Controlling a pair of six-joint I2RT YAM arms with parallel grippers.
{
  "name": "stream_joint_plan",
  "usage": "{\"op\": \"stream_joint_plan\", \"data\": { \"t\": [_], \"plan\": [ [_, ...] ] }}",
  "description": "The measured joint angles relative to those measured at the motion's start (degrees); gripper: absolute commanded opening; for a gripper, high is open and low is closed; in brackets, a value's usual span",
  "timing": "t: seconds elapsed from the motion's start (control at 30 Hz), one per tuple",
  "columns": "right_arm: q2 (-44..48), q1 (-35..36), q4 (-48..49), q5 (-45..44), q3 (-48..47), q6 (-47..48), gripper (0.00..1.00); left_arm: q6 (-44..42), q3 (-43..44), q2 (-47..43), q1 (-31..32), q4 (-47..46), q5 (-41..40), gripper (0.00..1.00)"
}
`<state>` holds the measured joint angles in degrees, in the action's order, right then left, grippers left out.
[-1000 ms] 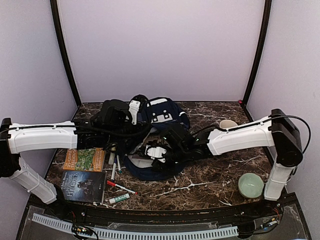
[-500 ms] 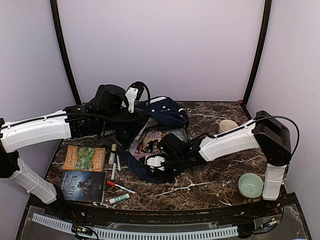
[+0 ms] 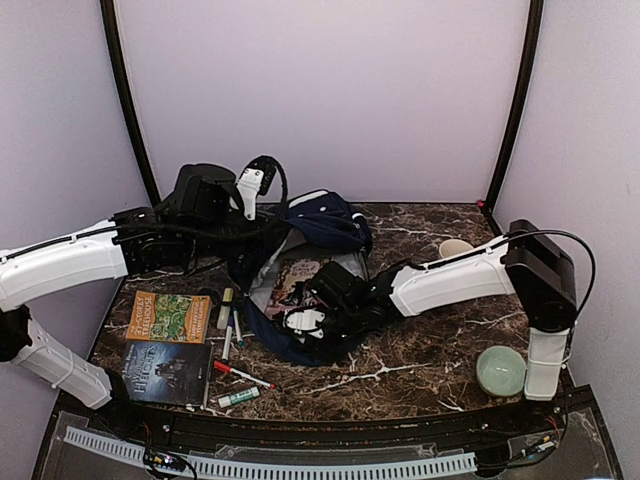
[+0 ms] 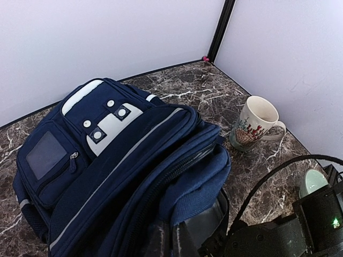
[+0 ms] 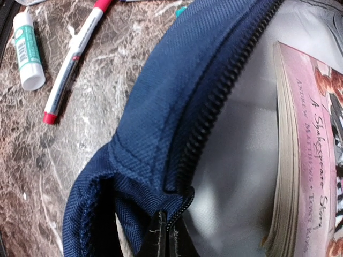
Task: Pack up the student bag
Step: Adjust the book in the largest pocket of the bag.
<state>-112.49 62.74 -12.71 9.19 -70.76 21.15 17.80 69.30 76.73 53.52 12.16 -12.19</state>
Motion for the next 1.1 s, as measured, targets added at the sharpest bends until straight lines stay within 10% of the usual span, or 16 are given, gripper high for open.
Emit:
{"op": "stream_joint_plan", "data": {
  "t": [0.23,1.1],
  "plan": [
    [4.8,-0.1,-11.6,0.0,-3.9,1.6,0.35,0.6,-4.0,0.0,0.0,-3.9,2.5,0.00],
    [-1.6,-1.1,3.9,-27.6,-4.7,9.4,0.29,1.9,-5.7,0.0,0.0,-6.4,4.4,0.00]
  ]
}}
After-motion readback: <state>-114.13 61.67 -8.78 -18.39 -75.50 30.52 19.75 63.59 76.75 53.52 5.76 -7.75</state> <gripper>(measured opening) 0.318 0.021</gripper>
